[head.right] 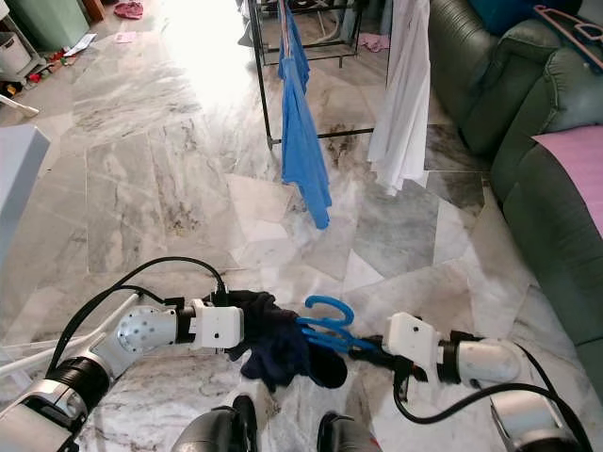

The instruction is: Hang hanger

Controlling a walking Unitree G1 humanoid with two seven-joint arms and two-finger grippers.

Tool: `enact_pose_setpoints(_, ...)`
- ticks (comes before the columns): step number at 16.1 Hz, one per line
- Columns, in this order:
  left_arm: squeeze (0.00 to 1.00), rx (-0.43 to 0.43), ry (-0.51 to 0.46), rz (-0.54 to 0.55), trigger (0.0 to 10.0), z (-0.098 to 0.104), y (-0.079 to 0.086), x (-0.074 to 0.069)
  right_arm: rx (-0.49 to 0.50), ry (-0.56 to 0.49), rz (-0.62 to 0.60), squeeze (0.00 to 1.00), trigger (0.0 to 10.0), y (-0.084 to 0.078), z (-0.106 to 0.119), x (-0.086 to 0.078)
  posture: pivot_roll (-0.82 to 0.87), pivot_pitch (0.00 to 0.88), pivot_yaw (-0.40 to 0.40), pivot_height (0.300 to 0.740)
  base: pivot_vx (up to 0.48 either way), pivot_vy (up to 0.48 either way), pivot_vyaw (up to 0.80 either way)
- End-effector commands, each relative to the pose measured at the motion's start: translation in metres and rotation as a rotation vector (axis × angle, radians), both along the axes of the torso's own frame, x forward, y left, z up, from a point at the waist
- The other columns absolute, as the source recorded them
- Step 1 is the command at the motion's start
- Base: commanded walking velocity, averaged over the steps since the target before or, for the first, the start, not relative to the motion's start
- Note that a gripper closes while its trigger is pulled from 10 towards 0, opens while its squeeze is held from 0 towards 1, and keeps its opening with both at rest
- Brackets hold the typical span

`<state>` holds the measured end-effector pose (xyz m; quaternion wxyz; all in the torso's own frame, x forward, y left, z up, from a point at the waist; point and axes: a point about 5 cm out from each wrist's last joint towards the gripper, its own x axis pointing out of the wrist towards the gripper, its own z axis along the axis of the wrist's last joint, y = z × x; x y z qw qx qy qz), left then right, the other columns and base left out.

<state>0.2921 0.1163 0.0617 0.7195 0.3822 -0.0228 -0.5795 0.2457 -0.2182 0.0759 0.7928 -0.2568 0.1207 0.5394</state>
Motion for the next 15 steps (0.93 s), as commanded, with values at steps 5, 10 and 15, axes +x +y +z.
enact_pose_setpoints(5,0.00,-0.010,0.002,0.034,10.0,0.005,0.001,0.006,0.002,-0.133,-0.039,0.00,10.0,0.002,0.007,0.012,-0.13,0.212,0.082,0.740,0.000,0.000,0.00)
enact_pose_setpoints(10,1.00,-0.031,-0.031,0.042,10.0,0.011,-0.007,0.011,-0.014,-0.202,-0.060,0.00,10.0,0.003,0.007,0.021,-0.13,0.216,0.084,0.740,0.000,0.000,0.00)
enact_pose_setpoints(15,0.00,0.035,-0.010,-0.002,10.0,0.012,-0.008,0.014,-0.021,-0.225,-0.066,0.00,10.0,0.003,0.008,0.025,-0.13,0.223,0.088,0.740,0.000,0.000,0.00)
